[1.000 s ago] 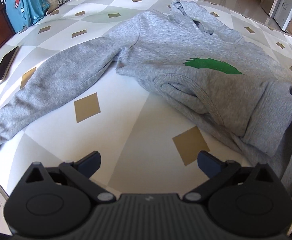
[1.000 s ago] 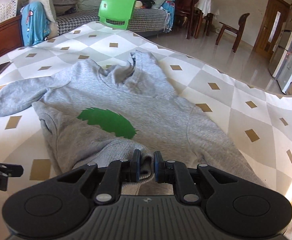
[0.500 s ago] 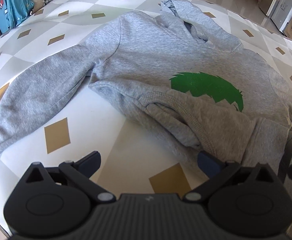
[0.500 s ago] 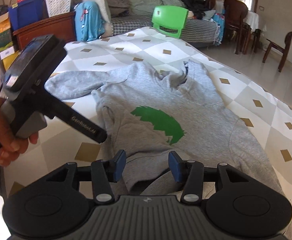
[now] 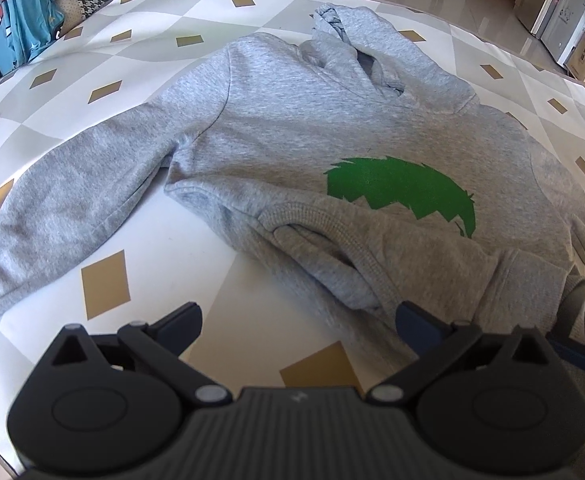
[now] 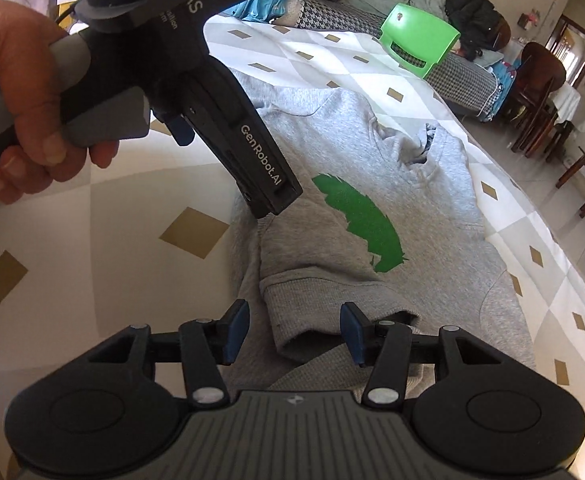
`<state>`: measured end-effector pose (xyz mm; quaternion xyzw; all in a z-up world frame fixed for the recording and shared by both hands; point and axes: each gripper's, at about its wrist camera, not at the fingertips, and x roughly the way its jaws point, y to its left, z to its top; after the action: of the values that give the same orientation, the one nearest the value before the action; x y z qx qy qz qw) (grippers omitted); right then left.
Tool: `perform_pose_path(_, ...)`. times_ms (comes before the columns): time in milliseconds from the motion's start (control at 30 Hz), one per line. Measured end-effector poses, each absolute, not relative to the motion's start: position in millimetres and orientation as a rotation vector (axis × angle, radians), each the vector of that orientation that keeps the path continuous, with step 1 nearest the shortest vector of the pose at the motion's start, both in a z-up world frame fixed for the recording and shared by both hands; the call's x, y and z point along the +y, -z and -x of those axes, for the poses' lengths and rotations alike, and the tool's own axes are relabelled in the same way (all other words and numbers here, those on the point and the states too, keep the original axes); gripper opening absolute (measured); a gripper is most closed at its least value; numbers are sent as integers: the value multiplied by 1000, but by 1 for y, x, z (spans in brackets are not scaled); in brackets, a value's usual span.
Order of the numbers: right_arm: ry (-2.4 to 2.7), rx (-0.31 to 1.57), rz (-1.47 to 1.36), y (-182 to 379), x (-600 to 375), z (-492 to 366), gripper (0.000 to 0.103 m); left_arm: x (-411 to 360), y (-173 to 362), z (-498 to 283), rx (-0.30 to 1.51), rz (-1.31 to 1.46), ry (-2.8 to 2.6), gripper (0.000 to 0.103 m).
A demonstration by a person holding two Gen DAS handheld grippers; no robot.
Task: Fold clothes
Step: 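Fold the held hem up over the sweatshirt body toward the hood, then release the folded hem and lift the right gripper away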
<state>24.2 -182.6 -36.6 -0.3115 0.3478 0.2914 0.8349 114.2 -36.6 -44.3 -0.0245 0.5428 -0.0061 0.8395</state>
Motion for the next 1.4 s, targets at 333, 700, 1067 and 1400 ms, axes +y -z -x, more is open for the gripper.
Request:
perform_pose_path(333, -605, 724, 818, 56, -175, -30, 48, -28, 42, -114, 1148, 81, 0, 103)
perform_pose_path(700, -560, 735, 776, 53, -172, -40, 12, -19, 34, -113, 1124, 97, -9, 103)
perform_pose_path(1067, -585, 771, 497, 15, -174, -45, 7, 2, 10, -109, 1040, 110, -39, 103)
perform_pose_path(1400, -625, 804, 257, -7, -155, -26, 7, 25, -6, -94, 998, 132, -41, 103)
